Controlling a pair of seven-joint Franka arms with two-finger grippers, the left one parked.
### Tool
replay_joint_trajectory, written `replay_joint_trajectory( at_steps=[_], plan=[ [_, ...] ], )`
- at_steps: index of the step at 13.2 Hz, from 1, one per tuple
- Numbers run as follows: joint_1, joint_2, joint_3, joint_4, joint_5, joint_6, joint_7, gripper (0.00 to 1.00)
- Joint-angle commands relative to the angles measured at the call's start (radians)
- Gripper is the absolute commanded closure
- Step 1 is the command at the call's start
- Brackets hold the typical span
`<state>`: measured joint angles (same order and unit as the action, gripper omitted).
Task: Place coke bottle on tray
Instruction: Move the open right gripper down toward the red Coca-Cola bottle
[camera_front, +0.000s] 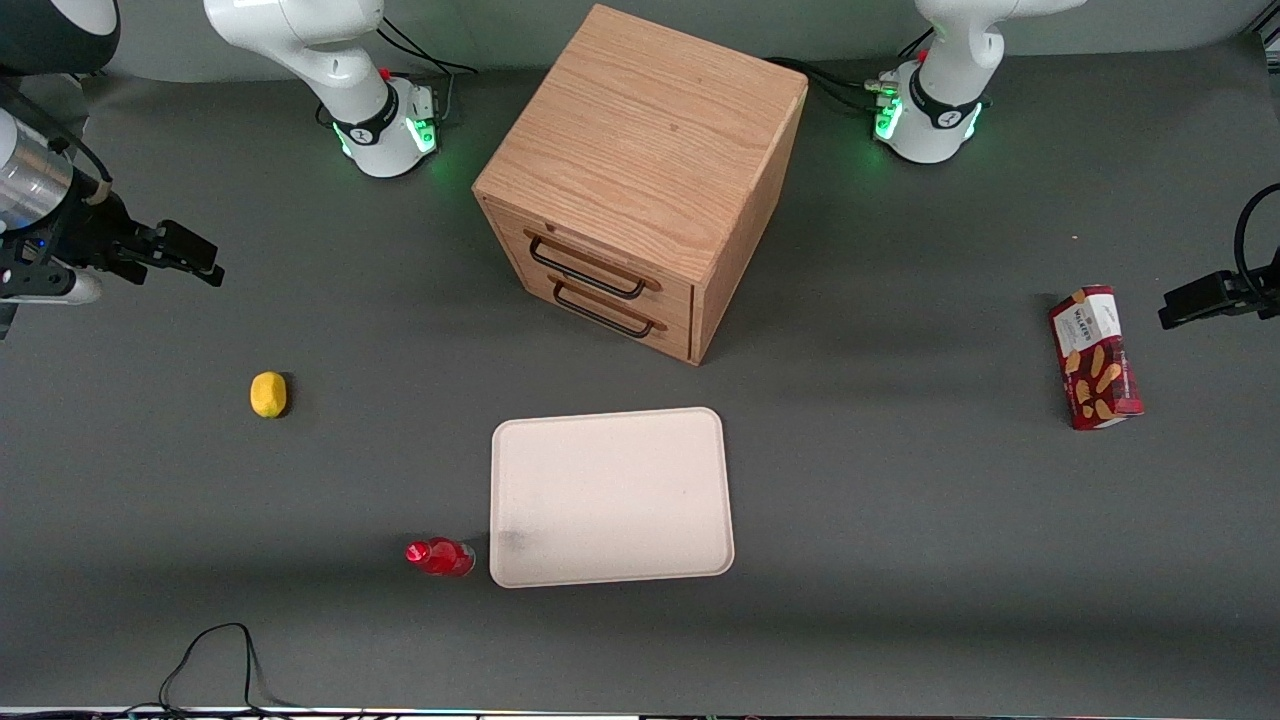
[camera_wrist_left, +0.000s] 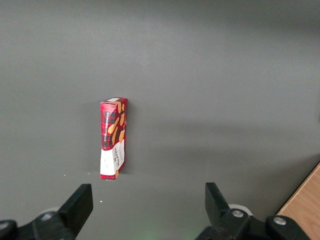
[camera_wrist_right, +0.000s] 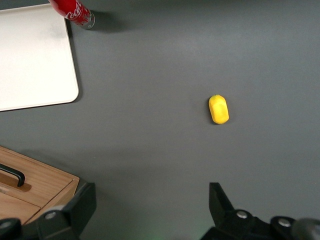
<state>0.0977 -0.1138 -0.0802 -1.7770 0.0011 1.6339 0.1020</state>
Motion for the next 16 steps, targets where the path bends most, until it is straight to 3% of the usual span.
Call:
replay_joint_trajectory(
  at_steps=[1,4,9,13,16],
  plan=[
    [0.008,0.025,-0.001,0.063,-0.012,-0.046,0.019,0.00],
    [0.010,0.077,0.007,0.141,-0.006,-0.046,0.018,0.00],
    [0.030,0.438,0.092,0.614,-0.004,-0.187,0.021,0.00],
    [0.031,0.727,0.164,0.853,-0.013,-0.094,0.099,0.00],
    [0.050,0.854,0.172,0.869,-0.036,0.079,0.107,0.00]
  ],
)
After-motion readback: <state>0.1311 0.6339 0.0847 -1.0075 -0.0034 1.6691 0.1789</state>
